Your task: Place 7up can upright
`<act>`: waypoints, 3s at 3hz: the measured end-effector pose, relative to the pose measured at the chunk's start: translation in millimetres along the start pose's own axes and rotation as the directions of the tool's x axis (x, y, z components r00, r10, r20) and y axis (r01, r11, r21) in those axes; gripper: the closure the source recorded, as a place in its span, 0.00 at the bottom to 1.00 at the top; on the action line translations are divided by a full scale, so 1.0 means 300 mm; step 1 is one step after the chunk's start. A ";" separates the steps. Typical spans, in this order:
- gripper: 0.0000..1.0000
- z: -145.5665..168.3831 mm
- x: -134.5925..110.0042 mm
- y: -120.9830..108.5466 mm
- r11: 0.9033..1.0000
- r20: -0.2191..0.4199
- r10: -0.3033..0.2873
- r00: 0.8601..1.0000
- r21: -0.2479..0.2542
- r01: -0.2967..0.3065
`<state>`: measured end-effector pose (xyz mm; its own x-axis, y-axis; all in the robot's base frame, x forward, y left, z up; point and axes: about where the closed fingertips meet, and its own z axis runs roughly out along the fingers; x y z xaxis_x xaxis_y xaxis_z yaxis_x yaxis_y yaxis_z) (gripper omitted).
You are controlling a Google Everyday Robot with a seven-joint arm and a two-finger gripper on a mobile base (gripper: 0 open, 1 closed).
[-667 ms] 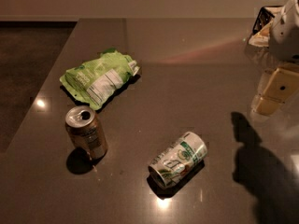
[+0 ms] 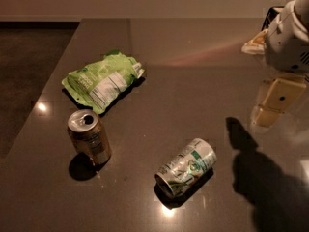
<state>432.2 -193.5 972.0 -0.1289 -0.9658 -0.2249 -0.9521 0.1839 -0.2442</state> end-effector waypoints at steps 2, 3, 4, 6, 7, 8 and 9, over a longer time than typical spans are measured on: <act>0.00 0.093 -0.121 0.126 0.954 0.049 -0.264 0.963 -0.135 0.268; 0.00 0.143 -0.154 0.186 0.904 0.058 -0.395 0.917 -0.153 0.399; 0.00 0.143 -0.154 0.186 0.904 0.058 -0.395 0.917 -0.152 0.399; 0.00 0.214 -0.193 0.365 0.835 0.070 -0.499 0.864 -0.228 0.500; 0.00 0.272 -0.207 0.458 0.790 0.081 -0.556 0.827 -0.259 0.556; 0.00 0.345 -0.206 0.504 0.758 0.086 -0.589 0.804 -0.285 0.586; 0.00 0.404 -0.210 0.530 0.737 0.086 -0.607 0.790 -0.311 0.600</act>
Offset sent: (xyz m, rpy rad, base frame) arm -0.0409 0.0662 -0.0480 -0.0592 0.1556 0.4930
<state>322.6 -81.4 833.1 0.4996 -0.8591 -0.1110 -0.8655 -0.5004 -0.0217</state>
